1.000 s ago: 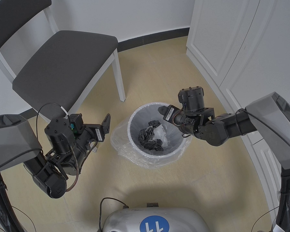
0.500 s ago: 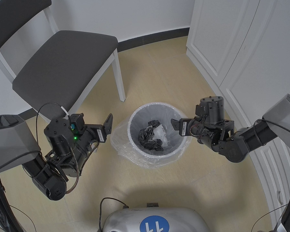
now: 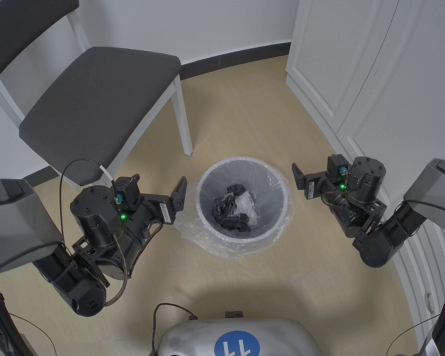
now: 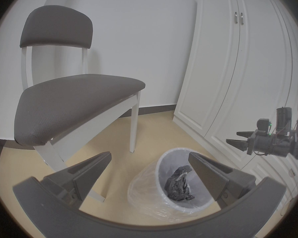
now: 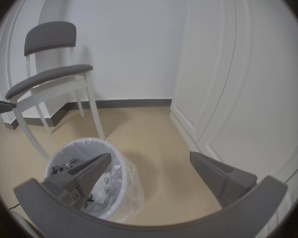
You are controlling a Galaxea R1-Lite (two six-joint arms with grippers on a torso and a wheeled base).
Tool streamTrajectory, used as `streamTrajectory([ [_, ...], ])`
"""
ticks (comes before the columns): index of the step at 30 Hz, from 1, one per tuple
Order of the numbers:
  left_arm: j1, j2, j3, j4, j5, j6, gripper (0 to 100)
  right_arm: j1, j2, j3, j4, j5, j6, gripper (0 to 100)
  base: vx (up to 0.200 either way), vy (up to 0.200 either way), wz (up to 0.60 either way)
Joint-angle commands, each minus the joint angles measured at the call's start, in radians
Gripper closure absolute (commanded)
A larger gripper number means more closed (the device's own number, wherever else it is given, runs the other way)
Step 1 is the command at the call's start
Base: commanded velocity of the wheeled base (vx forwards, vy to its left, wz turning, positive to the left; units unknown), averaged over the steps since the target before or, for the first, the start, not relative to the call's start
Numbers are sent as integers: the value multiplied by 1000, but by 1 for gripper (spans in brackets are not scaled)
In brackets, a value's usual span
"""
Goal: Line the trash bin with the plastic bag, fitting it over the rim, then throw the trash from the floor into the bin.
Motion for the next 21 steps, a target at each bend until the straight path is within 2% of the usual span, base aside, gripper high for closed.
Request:
streamTrajectory([
  [1, -32, -48, -13, -1, 6, -1, 0, -28, 52, -3, -97, -11, -16, 0, 0, 0, 0],
  [4, -25, -84, -48, 0, 15, -3, 0, -48, 29, -12, -111, -27, -16, 0, 0, 0, 0],
  [8, -13, -145, -120, 2, 47, 3, 0, -82, -53, -66, -58, -29, -12, 0, 0, 0, 0],
  [10, 30, -193, -171, 4, 44, 54, 0, -102, -92, -157, 113, -31, 4, 0, 0, 0, 0],
  [14, 120, -223, -242, 8, 41, 111, 0, -99, -132, -238, 280, -54, 41, 0, 0, 0, 0],
  [15, 120, -223, -242, 8, 41, 111, 0, -99, -132, -238, 280, -54, 41, 0, 0, 0, 0],
  [16, 177, -263, -266, 25, 38, 144, 0, -96, -153, -278, 360, -75, 60, 0, 0, 0, 0],
  [18, 208, -299, -271, 59, 37, 161, 0, -94, -170, -298, 398, -84, 75, 0, 0, 0, 0],
  [21, 266, -424, -301, 267, 23, 169, 0, -100, -217, -327, 492, -89, 107, 0, 0, 0, 0],
])
